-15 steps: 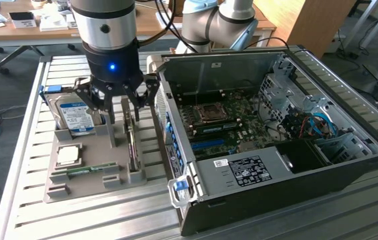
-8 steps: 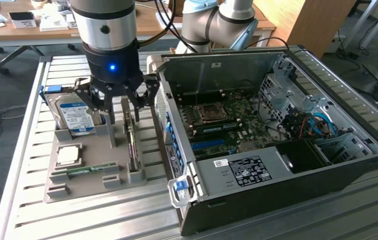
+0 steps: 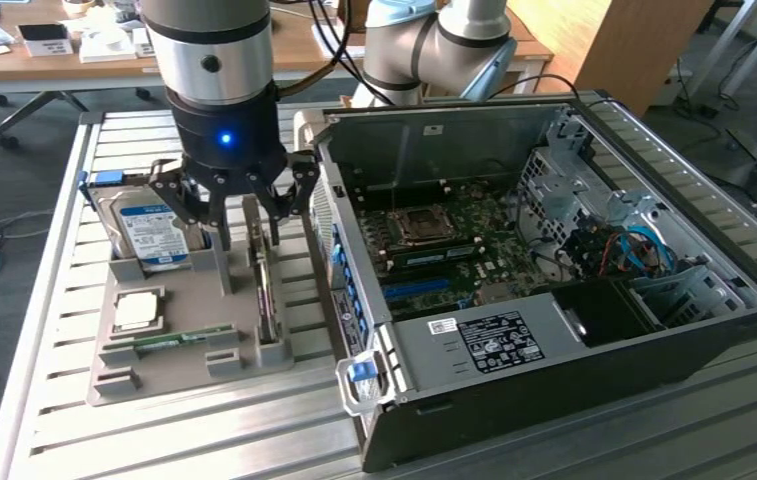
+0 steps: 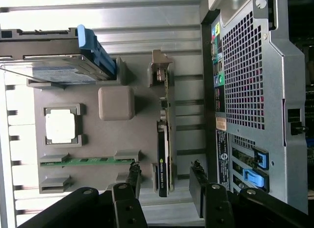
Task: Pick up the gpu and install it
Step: 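Pick up the gpu and move the gpu toward the slot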
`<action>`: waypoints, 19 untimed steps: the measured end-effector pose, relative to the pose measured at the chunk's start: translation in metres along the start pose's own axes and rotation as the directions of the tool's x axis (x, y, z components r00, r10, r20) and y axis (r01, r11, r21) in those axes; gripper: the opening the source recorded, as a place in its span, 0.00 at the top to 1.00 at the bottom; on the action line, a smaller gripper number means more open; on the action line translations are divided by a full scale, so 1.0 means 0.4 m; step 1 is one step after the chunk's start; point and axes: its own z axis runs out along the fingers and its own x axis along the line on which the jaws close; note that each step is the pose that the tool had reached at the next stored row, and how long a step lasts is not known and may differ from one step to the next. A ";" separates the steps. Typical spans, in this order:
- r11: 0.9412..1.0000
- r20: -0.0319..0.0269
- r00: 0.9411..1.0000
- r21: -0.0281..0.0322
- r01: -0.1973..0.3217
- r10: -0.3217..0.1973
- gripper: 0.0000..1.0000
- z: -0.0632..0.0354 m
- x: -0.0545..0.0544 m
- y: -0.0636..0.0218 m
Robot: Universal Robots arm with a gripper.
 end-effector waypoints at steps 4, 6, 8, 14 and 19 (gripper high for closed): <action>1.000 0.000 1.000 0.000 0.000 0.000 0.47 0.009 0.000 0.000; 1.000 0.000 1.000 0.000 0.000 0.000 0.47 0.016 0.000 -0.001; 1.000 0.000 1.000 0.000 0.000 0.000 0.47 0.020 0.000 -0.001; 1.000 0.000 1.000 0.000 0.000 0.000 0.47 0.030 0.001 -0.002; 1.000 0.000 1.000 0.000 0.000 0.000 0.47 0.050 0.001 -0.003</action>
